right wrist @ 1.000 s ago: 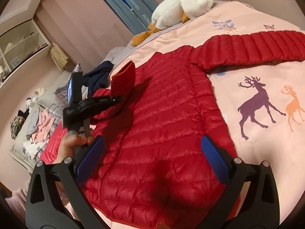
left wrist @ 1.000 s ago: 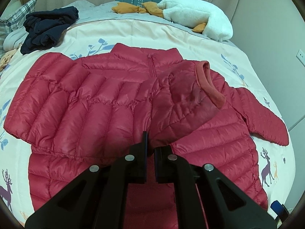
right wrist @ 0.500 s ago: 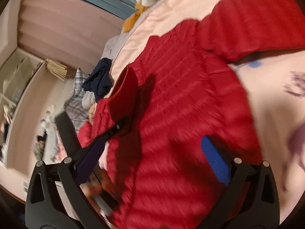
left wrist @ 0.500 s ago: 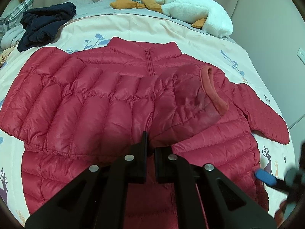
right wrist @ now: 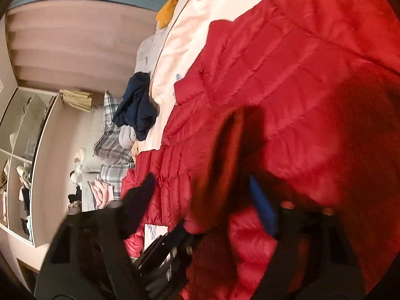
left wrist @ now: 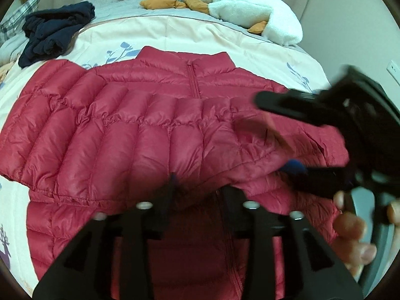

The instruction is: Fold large clothes

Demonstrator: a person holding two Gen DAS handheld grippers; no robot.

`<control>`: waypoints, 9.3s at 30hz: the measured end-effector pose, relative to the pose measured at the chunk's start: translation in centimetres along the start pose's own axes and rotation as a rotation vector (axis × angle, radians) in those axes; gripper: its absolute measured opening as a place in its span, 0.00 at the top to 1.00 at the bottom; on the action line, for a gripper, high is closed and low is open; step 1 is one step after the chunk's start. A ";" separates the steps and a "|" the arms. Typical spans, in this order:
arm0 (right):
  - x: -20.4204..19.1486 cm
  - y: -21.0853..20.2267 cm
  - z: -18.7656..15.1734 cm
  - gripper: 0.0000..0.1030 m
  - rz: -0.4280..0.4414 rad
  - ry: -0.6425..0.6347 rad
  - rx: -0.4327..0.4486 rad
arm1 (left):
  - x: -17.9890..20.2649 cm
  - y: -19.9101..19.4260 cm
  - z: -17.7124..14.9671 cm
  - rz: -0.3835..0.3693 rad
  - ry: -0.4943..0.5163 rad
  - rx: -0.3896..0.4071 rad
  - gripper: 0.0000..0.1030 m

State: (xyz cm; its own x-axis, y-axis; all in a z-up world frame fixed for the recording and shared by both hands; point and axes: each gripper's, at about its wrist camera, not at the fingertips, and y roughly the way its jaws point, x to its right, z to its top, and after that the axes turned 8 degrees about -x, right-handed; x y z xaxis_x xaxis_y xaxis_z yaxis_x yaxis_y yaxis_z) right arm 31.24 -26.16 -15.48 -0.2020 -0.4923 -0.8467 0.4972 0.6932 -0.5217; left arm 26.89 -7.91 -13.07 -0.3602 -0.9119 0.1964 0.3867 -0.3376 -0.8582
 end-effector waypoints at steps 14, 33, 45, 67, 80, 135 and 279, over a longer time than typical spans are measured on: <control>-6.6 -2.9 0.5 0.91 -0.133 -0.234 0.119 | -7.5 -8.3 -1.9 -0.024 -0.114 0.157 0.22; -2.7 -4.4 1.6 0.91 -0.295 -0.205 0.174 | -16.7 -7.5 -1.5 0.059 -0.272 0.129 0.22; 0.2 -4.4 2.7 0.91 -0.349 -0.158 0.191 | -13.5 -4.8 1.1 0.063 -0.165 0.105 0.37; 2.7 -4.2 2.8 0.91 -0.366 -0.129 0.163 | -13.0 -0.9 1.6 0.119 -0.130 0.022 0.54; 4.0 -4.2 2.8 0.88 -0.365 -0.095 0.153 | -12.5 0.4 1.7 0.162 -0.096 -0.018 0.54; 0.8 -3.2 -1.0 0.73 -0.655 -0.379 0.156 | -12.0 0.5 1.5 0.204 -0.083 -0.028 0.53; -5.6 1.2 -15.9 0.83 -0.791 -1.001 0.098 | -14.3 -12.7 -18.7 -0.171 -0.474 0.096 0.01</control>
State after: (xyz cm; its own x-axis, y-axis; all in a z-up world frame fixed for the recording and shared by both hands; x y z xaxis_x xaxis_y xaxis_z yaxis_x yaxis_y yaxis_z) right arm 19.53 -14.19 -13.00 0.2288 -0.9604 0.1593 0.6016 0.0108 -0.7987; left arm 11.27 13.83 -13.84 -0.0095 -0.8399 0.5427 0.4404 -0.4907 -0.7518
